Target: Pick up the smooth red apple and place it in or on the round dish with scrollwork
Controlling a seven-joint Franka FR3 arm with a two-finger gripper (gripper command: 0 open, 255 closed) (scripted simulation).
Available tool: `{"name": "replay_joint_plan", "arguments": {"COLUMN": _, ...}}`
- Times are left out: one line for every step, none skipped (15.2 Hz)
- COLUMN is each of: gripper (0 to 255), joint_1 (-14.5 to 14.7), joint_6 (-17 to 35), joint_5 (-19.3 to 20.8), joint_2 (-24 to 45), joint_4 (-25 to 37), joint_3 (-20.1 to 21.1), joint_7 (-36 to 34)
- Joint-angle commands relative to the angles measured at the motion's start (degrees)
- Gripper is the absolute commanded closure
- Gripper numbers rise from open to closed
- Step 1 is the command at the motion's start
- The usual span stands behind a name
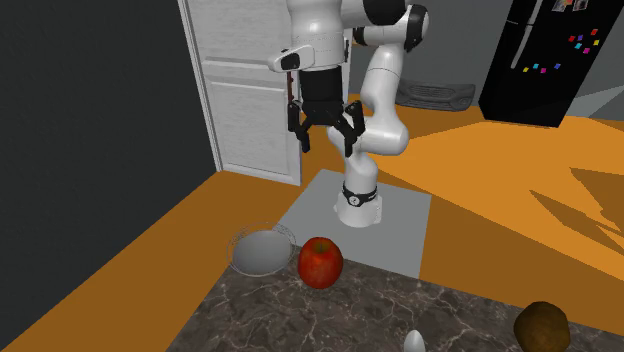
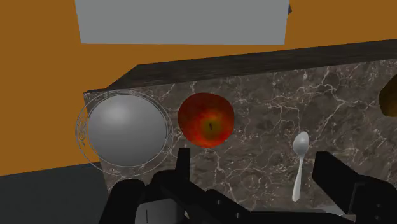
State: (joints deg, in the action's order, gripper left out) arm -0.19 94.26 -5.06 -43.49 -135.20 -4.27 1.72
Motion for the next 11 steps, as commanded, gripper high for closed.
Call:
{"name": "replay_joint_plan", "arguments": {"gripper": 0, "joint_1": 0.00, "joint_6": 0.00, "joint_5": 0.00, "joint_2": 0.00, "joint_4": 0.00, "joint_3": 0.00, "joint_7": 0.00}}
{"name": "replay_joint_plan", "arguments": {"gripper": 0, "joint_1": 1.24, "joint_6": 1.72, "joint_5": 0.91, "joint_2": 0.64, "joint_4": -1.32, "joint_3": -0.70, "joint_7": 4.21}}
{"name": "replay_joint_plan", "arguments": {"gripper": 0, "joint_1": 2.55, "joint_6": 3.48, "joint_5": 1.85, "joint_2": 1.34, "joint_4": -2.58, "joint_3": -1.45, "joint_7": 8.34}}
{"name": "replay_joint_plan", "arguments": {"gripper": 0, "joint_1": 3.82, "joint_6": 5.29, "joint_5": 2.79, "joint_2": 2.11, "joint_4": -3.80, "joint_3": -2.17, "joint_7": 12.45}}
{"name": "replay_joint_plan", "arguments": {"gripper": 0, "joint_1": 5.07, "joint_6": 7.14, "joint_5": 3.73, "joint_2": 2.93, "joint_4": -4.97, "joint_3": -2.90, "joint_7": 16.53}}
{"name": "replay_joint_plan", "arguments": {"gripper": 0, "joint_1": 6.29, "joint_6": 9.04, "joint_5": 4.67, "joint_2": 3.82, "joint_4": -6.10, "joint_3": -3.62, "joint_7": 20.58}}
{"name": "replay_joint_plan", "arguments": {"gripper": 0, "joint_1": 7.53, "joint_6": 10.99, "joint_5": 5.62, "joint_2": 4.76, "joint_4": -7.18, "joint_3": -4.36, "joint_7": 24.58}}
{"name": "replay_joint_plan", "arguments": {"gripper": 0, "joint_1": 8.71, "joint_6": 12.99, "joint_5": 6.55, "joint_2": 5.76, "joint_4": -8.23, "joint_3": -5.07, "joint_7": 28.56}}
{"name": "replay_joint_plan", "arguments": {"gripper": 0, "joint_1": 9.91, "joint_6": 15.04, "joint_5": 7.49, "joint_2": 6.82, "joint_4": -9.23, "joint_3": -5.80, "joint_7": 32.50}}
{"name": "replay_joint_plan", "arguments": {"gripper": 0, "joint_1": 11.06, "joint_6": 17.14, "joint_5": 8.40, "joint_2": 7.93, "joint_4": -10.20, "joint_3": -6.49, "joint_7": 36.43}}
{"name": "replay_joint_plan", "arguments": {"gripper": 0, "joint_1": 12.20, "joint_6": 19.30, "joint_5": 9.32, "joint_2": 9.11, "joint_4": -11.14, "joint_3": -7.19, "joint_7": 40.32}}
